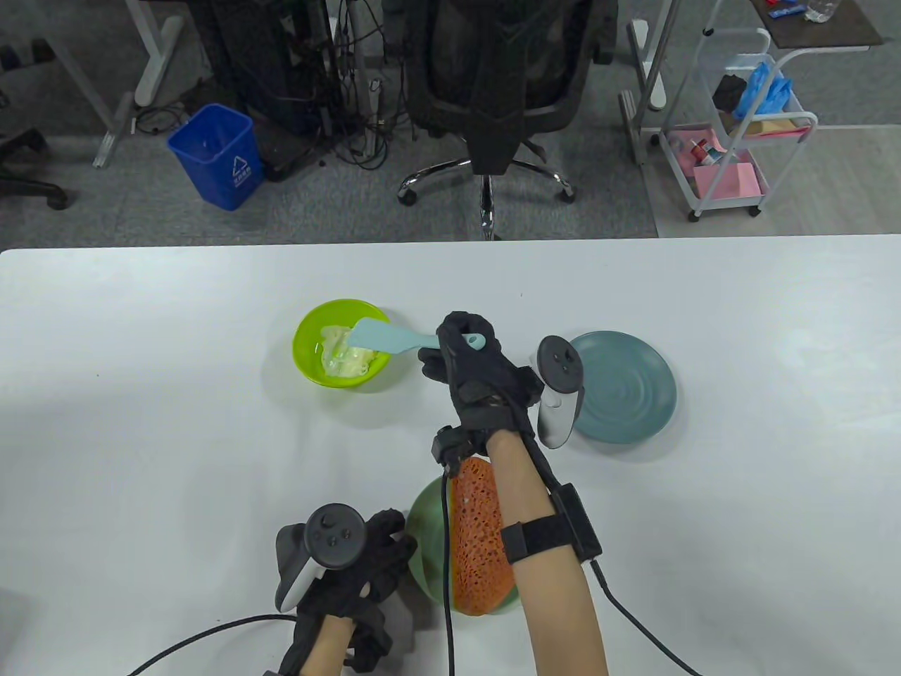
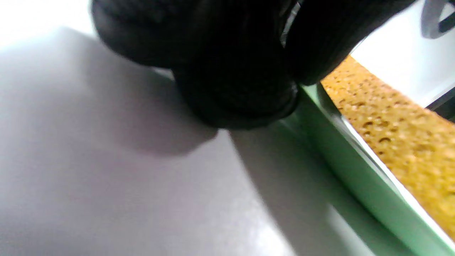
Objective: Dip dessert spatula into salad dressing and spread onto bread slice
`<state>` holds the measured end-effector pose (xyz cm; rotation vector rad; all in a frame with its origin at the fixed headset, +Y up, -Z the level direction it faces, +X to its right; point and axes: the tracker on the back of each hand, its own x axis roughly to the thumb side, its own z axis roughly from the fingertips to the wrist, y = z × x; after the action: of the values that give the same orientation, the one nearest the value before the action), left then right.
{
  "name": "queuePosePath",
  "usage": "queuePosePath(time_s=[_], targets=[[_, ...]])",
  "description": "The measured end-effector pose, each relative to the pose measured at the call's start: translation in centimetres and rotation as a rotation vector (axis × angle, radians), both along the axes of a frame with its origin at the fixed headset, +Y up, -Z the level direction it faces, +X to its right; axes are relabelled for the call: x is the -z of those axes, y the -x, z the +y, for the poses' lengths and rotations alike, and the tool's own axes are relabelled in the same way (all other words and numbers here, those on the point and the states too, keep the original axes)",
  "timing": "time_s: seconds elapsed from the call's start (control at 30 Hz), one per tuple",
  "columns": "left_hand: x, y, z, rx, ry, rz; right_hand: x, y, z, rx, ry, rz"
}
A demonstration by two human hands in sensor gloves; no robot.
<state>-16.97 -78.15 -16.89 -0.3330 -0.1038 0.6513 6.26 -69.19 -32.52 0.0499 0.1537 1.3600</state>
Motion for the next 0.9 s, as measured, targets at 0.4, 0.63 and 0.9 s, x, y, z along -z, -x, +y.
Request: queuePosePath(time_s=[0.4, 0.63, 0.9], targets=[[0.0, -0.1, 0.0, 0.01, -0.006, 0.006, -5.4, -7.8, 0.6, 0.322, -0.147, -0.008], [0.0, -0.1, 0.0, 0.008, -0.004, 0.009, -10.0, -14.4, -1.0, 0.321, -0.211, -0.016], [0.0, -0.1, 0.0, 0.015, -0.009, 0.012, -13.0, -19.4, -5.4, 0.299, -0.222, -0.059]])
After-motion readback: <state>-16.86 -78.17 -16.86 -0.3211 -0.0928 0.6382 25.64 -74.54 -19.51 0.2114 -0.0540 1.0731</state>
